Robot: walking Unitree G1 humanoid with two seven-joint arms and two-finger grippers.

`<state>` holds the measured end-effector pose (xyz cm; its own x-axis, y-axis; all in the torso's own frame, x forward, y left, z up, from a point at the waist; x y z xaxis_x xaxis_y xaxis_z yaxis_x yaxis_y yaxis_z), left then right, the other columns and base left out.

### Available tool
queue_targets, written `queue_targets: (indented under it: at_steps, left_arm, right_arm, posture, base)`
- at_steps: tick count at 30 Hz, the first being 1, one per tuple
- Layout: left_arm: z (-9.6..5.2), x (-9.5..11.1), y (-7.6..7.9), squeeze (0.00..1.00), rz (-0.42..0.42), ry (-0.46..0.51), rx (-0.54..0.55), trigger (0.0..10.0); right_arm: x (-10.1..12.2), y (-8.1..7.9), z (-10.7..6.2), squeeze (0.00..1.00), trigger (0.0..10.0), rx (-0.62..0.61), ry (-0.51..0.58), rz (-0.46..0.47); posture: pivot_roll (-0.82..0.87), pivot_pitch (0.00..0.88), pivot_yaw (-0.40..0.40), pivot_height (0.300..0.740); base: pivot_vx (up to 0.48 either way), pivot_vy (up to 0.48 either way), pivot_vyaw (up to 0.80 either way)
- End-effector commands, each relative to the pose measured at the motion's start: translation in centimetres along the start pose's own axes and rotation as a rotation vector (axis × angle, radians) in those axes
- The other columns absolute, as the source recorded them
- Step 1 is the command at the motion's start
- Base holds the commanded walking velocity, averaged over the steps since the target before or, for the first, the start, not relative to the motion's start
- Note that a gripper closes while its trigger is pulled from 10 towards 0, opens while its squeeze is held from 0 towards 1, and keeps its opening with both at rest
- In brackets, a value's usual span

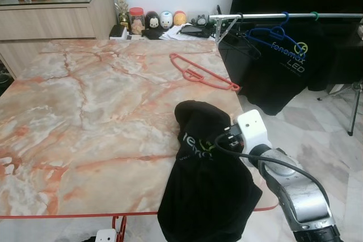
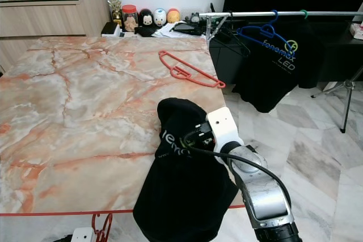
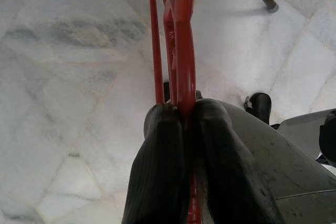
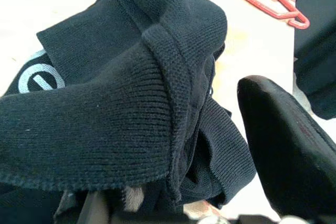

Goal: Hang hanger

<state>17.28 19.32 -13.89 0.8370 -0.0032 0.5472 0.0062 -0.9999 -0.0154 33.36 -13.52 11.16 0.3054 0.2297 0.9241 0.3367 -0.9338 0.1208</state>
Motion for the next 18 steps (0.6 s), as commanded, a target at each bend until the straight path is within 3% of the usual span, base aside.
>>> queue_targets:
  at_steps: [1, 18]
  left_arm:
    - [-0.11, -1.02, 0.51, 0.0, -0.001, -0.035, -0.017, 10.0]
    - [-0.12, -1.01, 0.53, 0.0, -0.006, -0.032, -0.017, 10.0]
  right_arm:
    - [-0.02, -0.04, 0.01, 0.0, 10.0, 0.005, 0.001, -0.011]
    - [0.35, 0.04, 0.18, 0.0, 10.0, 0.003, 0.019, -0.025]
  posture:
    - [-0.02, 0.0, -0.052, 0.74]
    - [-0.02, 0.0, -0.054, 0.74]
  base:
    - [-0.255, 0.0, 0.0]
    - [-0.28, 0.0, 0.0]
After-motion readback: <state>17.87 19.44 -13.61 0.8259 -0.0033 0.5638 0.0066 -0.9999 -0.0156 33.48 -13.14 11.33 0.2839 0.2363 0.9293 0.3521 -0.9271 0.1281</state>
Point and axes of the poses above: a point about 5 cm out from each wrist's last joint towards the gripper, its own z axis pointing out of the wrist towards the gripper, its own x axis along the axis of the wrist's last joint, y = z × x, the point moved 5 cm from there along z, pointing out of the wrist towards the gripper, and after that the axes turned 4 degrees about z, right-handed, at the moved point
